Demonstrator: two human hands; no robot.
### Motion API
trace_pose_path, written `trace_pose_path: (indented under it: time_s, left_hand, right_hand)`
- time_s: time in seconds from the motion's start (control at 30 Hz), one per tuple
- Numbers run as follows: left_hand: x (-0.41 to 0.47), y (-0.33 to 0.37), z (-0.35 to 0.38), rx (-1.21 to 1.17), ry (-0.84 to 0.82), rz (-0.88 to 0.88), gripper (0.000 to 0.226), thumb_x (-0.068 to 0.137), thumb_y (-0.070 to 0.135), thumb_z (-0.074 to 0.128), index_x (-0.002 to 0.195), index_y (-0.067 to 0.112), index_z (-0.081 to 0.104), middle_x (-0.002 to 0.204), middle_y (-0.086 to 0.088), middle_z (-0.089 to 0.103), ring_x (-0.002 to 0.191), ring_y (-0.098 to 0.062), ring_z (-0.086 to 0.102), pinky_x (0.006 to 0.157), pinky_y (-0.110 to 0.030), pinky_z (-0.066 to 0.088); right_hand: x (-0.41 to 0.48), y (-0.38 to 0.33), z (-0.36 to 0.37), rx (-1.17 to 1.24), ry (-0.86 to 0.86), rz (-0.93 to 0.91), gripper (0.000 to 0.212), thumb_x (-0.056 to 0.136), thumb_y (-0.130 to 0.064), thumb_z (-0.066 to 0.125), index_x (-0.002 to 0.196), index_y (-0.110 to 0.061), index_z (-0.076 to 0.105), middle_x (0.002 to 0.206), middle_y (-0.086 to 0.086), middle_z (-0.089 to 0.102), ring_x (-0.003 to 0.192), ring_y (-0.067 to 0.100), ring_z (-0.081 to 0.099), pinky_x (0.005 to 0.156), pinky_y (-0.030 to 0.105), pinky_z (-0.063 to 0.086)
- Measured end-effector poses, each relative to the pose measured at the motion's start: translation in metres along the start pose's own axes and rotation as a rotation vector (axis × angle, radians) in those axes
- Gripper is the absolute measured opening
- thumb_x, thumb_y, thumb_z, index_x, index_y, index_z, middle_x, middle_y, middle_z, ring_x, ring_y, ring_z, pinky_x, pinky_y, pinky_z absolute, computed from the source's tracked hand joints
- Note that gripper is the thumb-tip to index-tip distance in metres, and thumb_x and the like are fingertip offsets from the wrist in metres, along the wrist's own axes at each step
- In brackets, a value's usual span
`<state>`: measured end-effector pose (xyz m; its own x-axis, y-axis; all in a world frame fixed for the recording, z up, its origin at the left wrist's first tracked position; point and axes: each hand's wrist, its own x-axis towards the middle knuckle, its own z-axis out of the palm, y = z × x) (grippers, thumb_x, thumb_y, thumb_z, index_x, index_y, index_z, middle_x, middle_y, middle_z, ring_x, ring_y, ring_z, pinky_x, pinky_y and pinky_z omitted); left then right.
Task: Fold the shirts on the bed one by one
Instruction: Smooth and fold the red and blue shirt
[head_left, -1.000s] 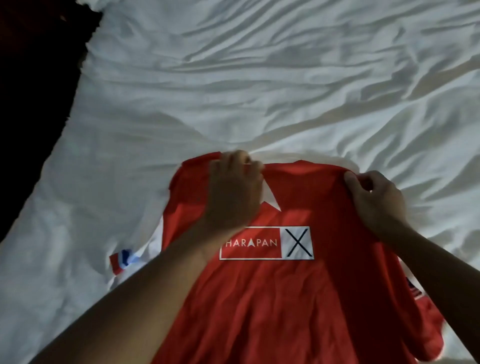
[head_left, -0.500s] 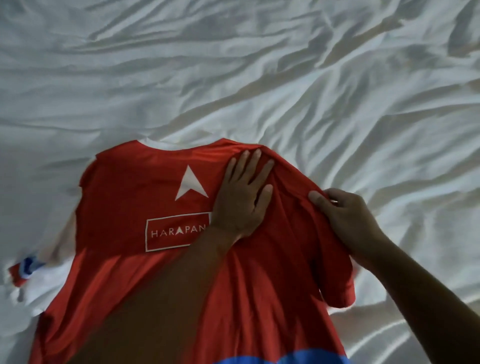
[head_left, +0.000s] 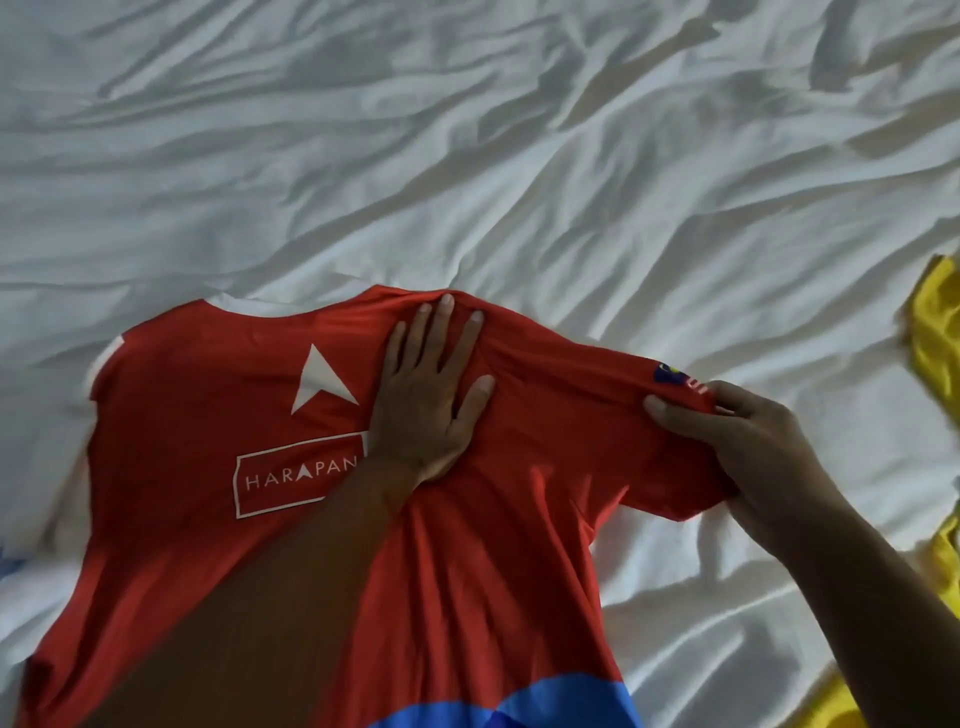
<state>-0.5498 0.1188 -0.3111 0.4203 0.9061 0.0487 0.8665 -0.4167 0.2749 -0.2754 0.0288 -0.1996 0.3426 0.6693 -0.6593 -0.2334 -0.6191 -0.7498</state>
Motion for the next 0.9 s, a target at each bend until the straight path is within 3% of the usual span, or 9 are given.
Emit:
trace_pose_path:
  time_s: [0.13,0.27,0.33,0.4,0.5,0.6,0.7,0.8,0.9]
  left_hand:
    - [0.000,-0.001,0.001,-0.007,0.006,-0.001,0.067,0.106,0.055,0.028,0.167,0.027,0.018,0.175,-0.006,0.008,0.162,-0.023,0.004,0.130,-0.050,0.007]
    - [-0.001,-0.001,0.004,-0.006,0.000,-0.006,0.068,0.106,0.056,0.028,0.167,0.028,0.016,0.175,-0.005,0.006,0.162,-0.024,0.004,0.129,-0.050,0.008]
    - [-0.001,-0.001,0.004,0.000,-0.003,-0.010,0.068,0.106,0.056,0.027,0.167,0.027,0.016,0.175,-0.005,0.006,0.162,-0.024,0.003,0.129,-0.050,0.008]
    - [-0.001,0.000,0.004,0.009,-0.001,-0.013,0.068,0.106,0.056,0.027,0.167,0.027,0.017,0.175,-0.005,0.007,0.162,-0.025,0.004,0.129,-0.051,0.009]
    - [-0.001,0.000,0.004,0.018,-0.001,-0.011,0.068,0.106,0.056,0.028,0.167,0.027,0.018,0.175,-0.006,0.008,0.161,-0.026,0.006,0.129,-0.051,0.009]
    - [-0.001,0.000,0.003,0.004,-0.004,-0.008,0.068,0.106,0.056,0.028,0.167,0.027,0.019,0.175,-0.006,0.009,0.161,-0.027,0.006,0.129,-0.050,0.008]
    - [-0.001,0.002,0.001,-0.019,-0.016,-0.016,0.068,0.106,0.056,0.029,0.166,0.026,0.020,0.175,-0.006,0.010,0.161,-0.026,0.007,0.129,-0.049,0.007]
    - [0.004,0.007,-0.011,-0.085,-0.005,-0.052,0.069,0.105,0.057,0.028,0.165,0.023,0.024,0.171,-0.010,0.023,0.158,-0.030,0.019,0.126,-0.053,0.013]
    - [0.032,0.024,-0.030,-0.037,0.058,-0.032,0.064,0.103,0.060,0.027,0.152,0.023,0.046,0.152,-0.011,0.047,0.139,-0.032,0.041,0.110,-0.058,0.027]
  right_hand:
    - [0.001,0.008,-0.004,0.294,0.132,0.029,0.036,0.080,-0.011,0.083,0.113,0.000,0.074,0.111,0.021,0.076,0.097,0.029,0.075,0.088,0.042,0.063]
    - [0.003,0.014,-0.008,0.472,0.172,0.036,0.042,0.090,-0.023,0.076,0.120,0.005,0.068,0.120,0.020,0.073,0.109,0.029,0.073,0.100,0.047,0.057]
    - [0.002,0.013,-0.007,0.407,0.102,0.075,0.045,0.092,-0.028,0.073,0.123,0.005,0.068,0.118,0.018,0.075,0.108,0.027,0.074,0.097,0.045,0.057]
    - [0.004,0.011,-0.006,0.322,0.113,0.095,0.032,0.092,-0.025,0.075,0.114,-0.001,0.073,0.110,0.014,0.078,0.101,0.024,0.076,0.089,0.043,0.059]
    - [0.010,0.016,-0.005,0.225,0.381,-0.029,0.006,0.095,-0.019,0.074,0.094,-0.014,0.078,0.099,0.010,0.079,0.090,0.022,0.075,0.086,0.041,0.062]
    - [0.004,0.021,0.003,0.054,0.439,-0.181,0.020,0.102,-0.031,0.065,0.086,-0.023,0.074,0.075,-0.009,0.072,0.077,0.010,0.069,0.069,0.025,0.057]
    - [-0.006,0.026,0.009,0.066,0.342,-0.093,0.028,0.101,-0.043,0.063,0.087,-0.021,0.074,0.076,-0.009,0.076,0.068,0.003,0.073,0.056,0.018,0.057]
    - [-0.011,0.032,0.007,0.075,0.332,-0.041,0.024,0.101,-0.034,0.066,0.087,-0.016,0.074,0.089,0.002,0.078,0.086,0.017,0.076,0.068,0.028,0.062]
    - [-0.014,0.037,0.009,0.078,0.337,-0.064,0.018,0.099,-0.032,0.068,0.095,-0.016,0.075,0.094,0.005,0.078,0.100,0.029,0.074,0.084,0.040,0.061]
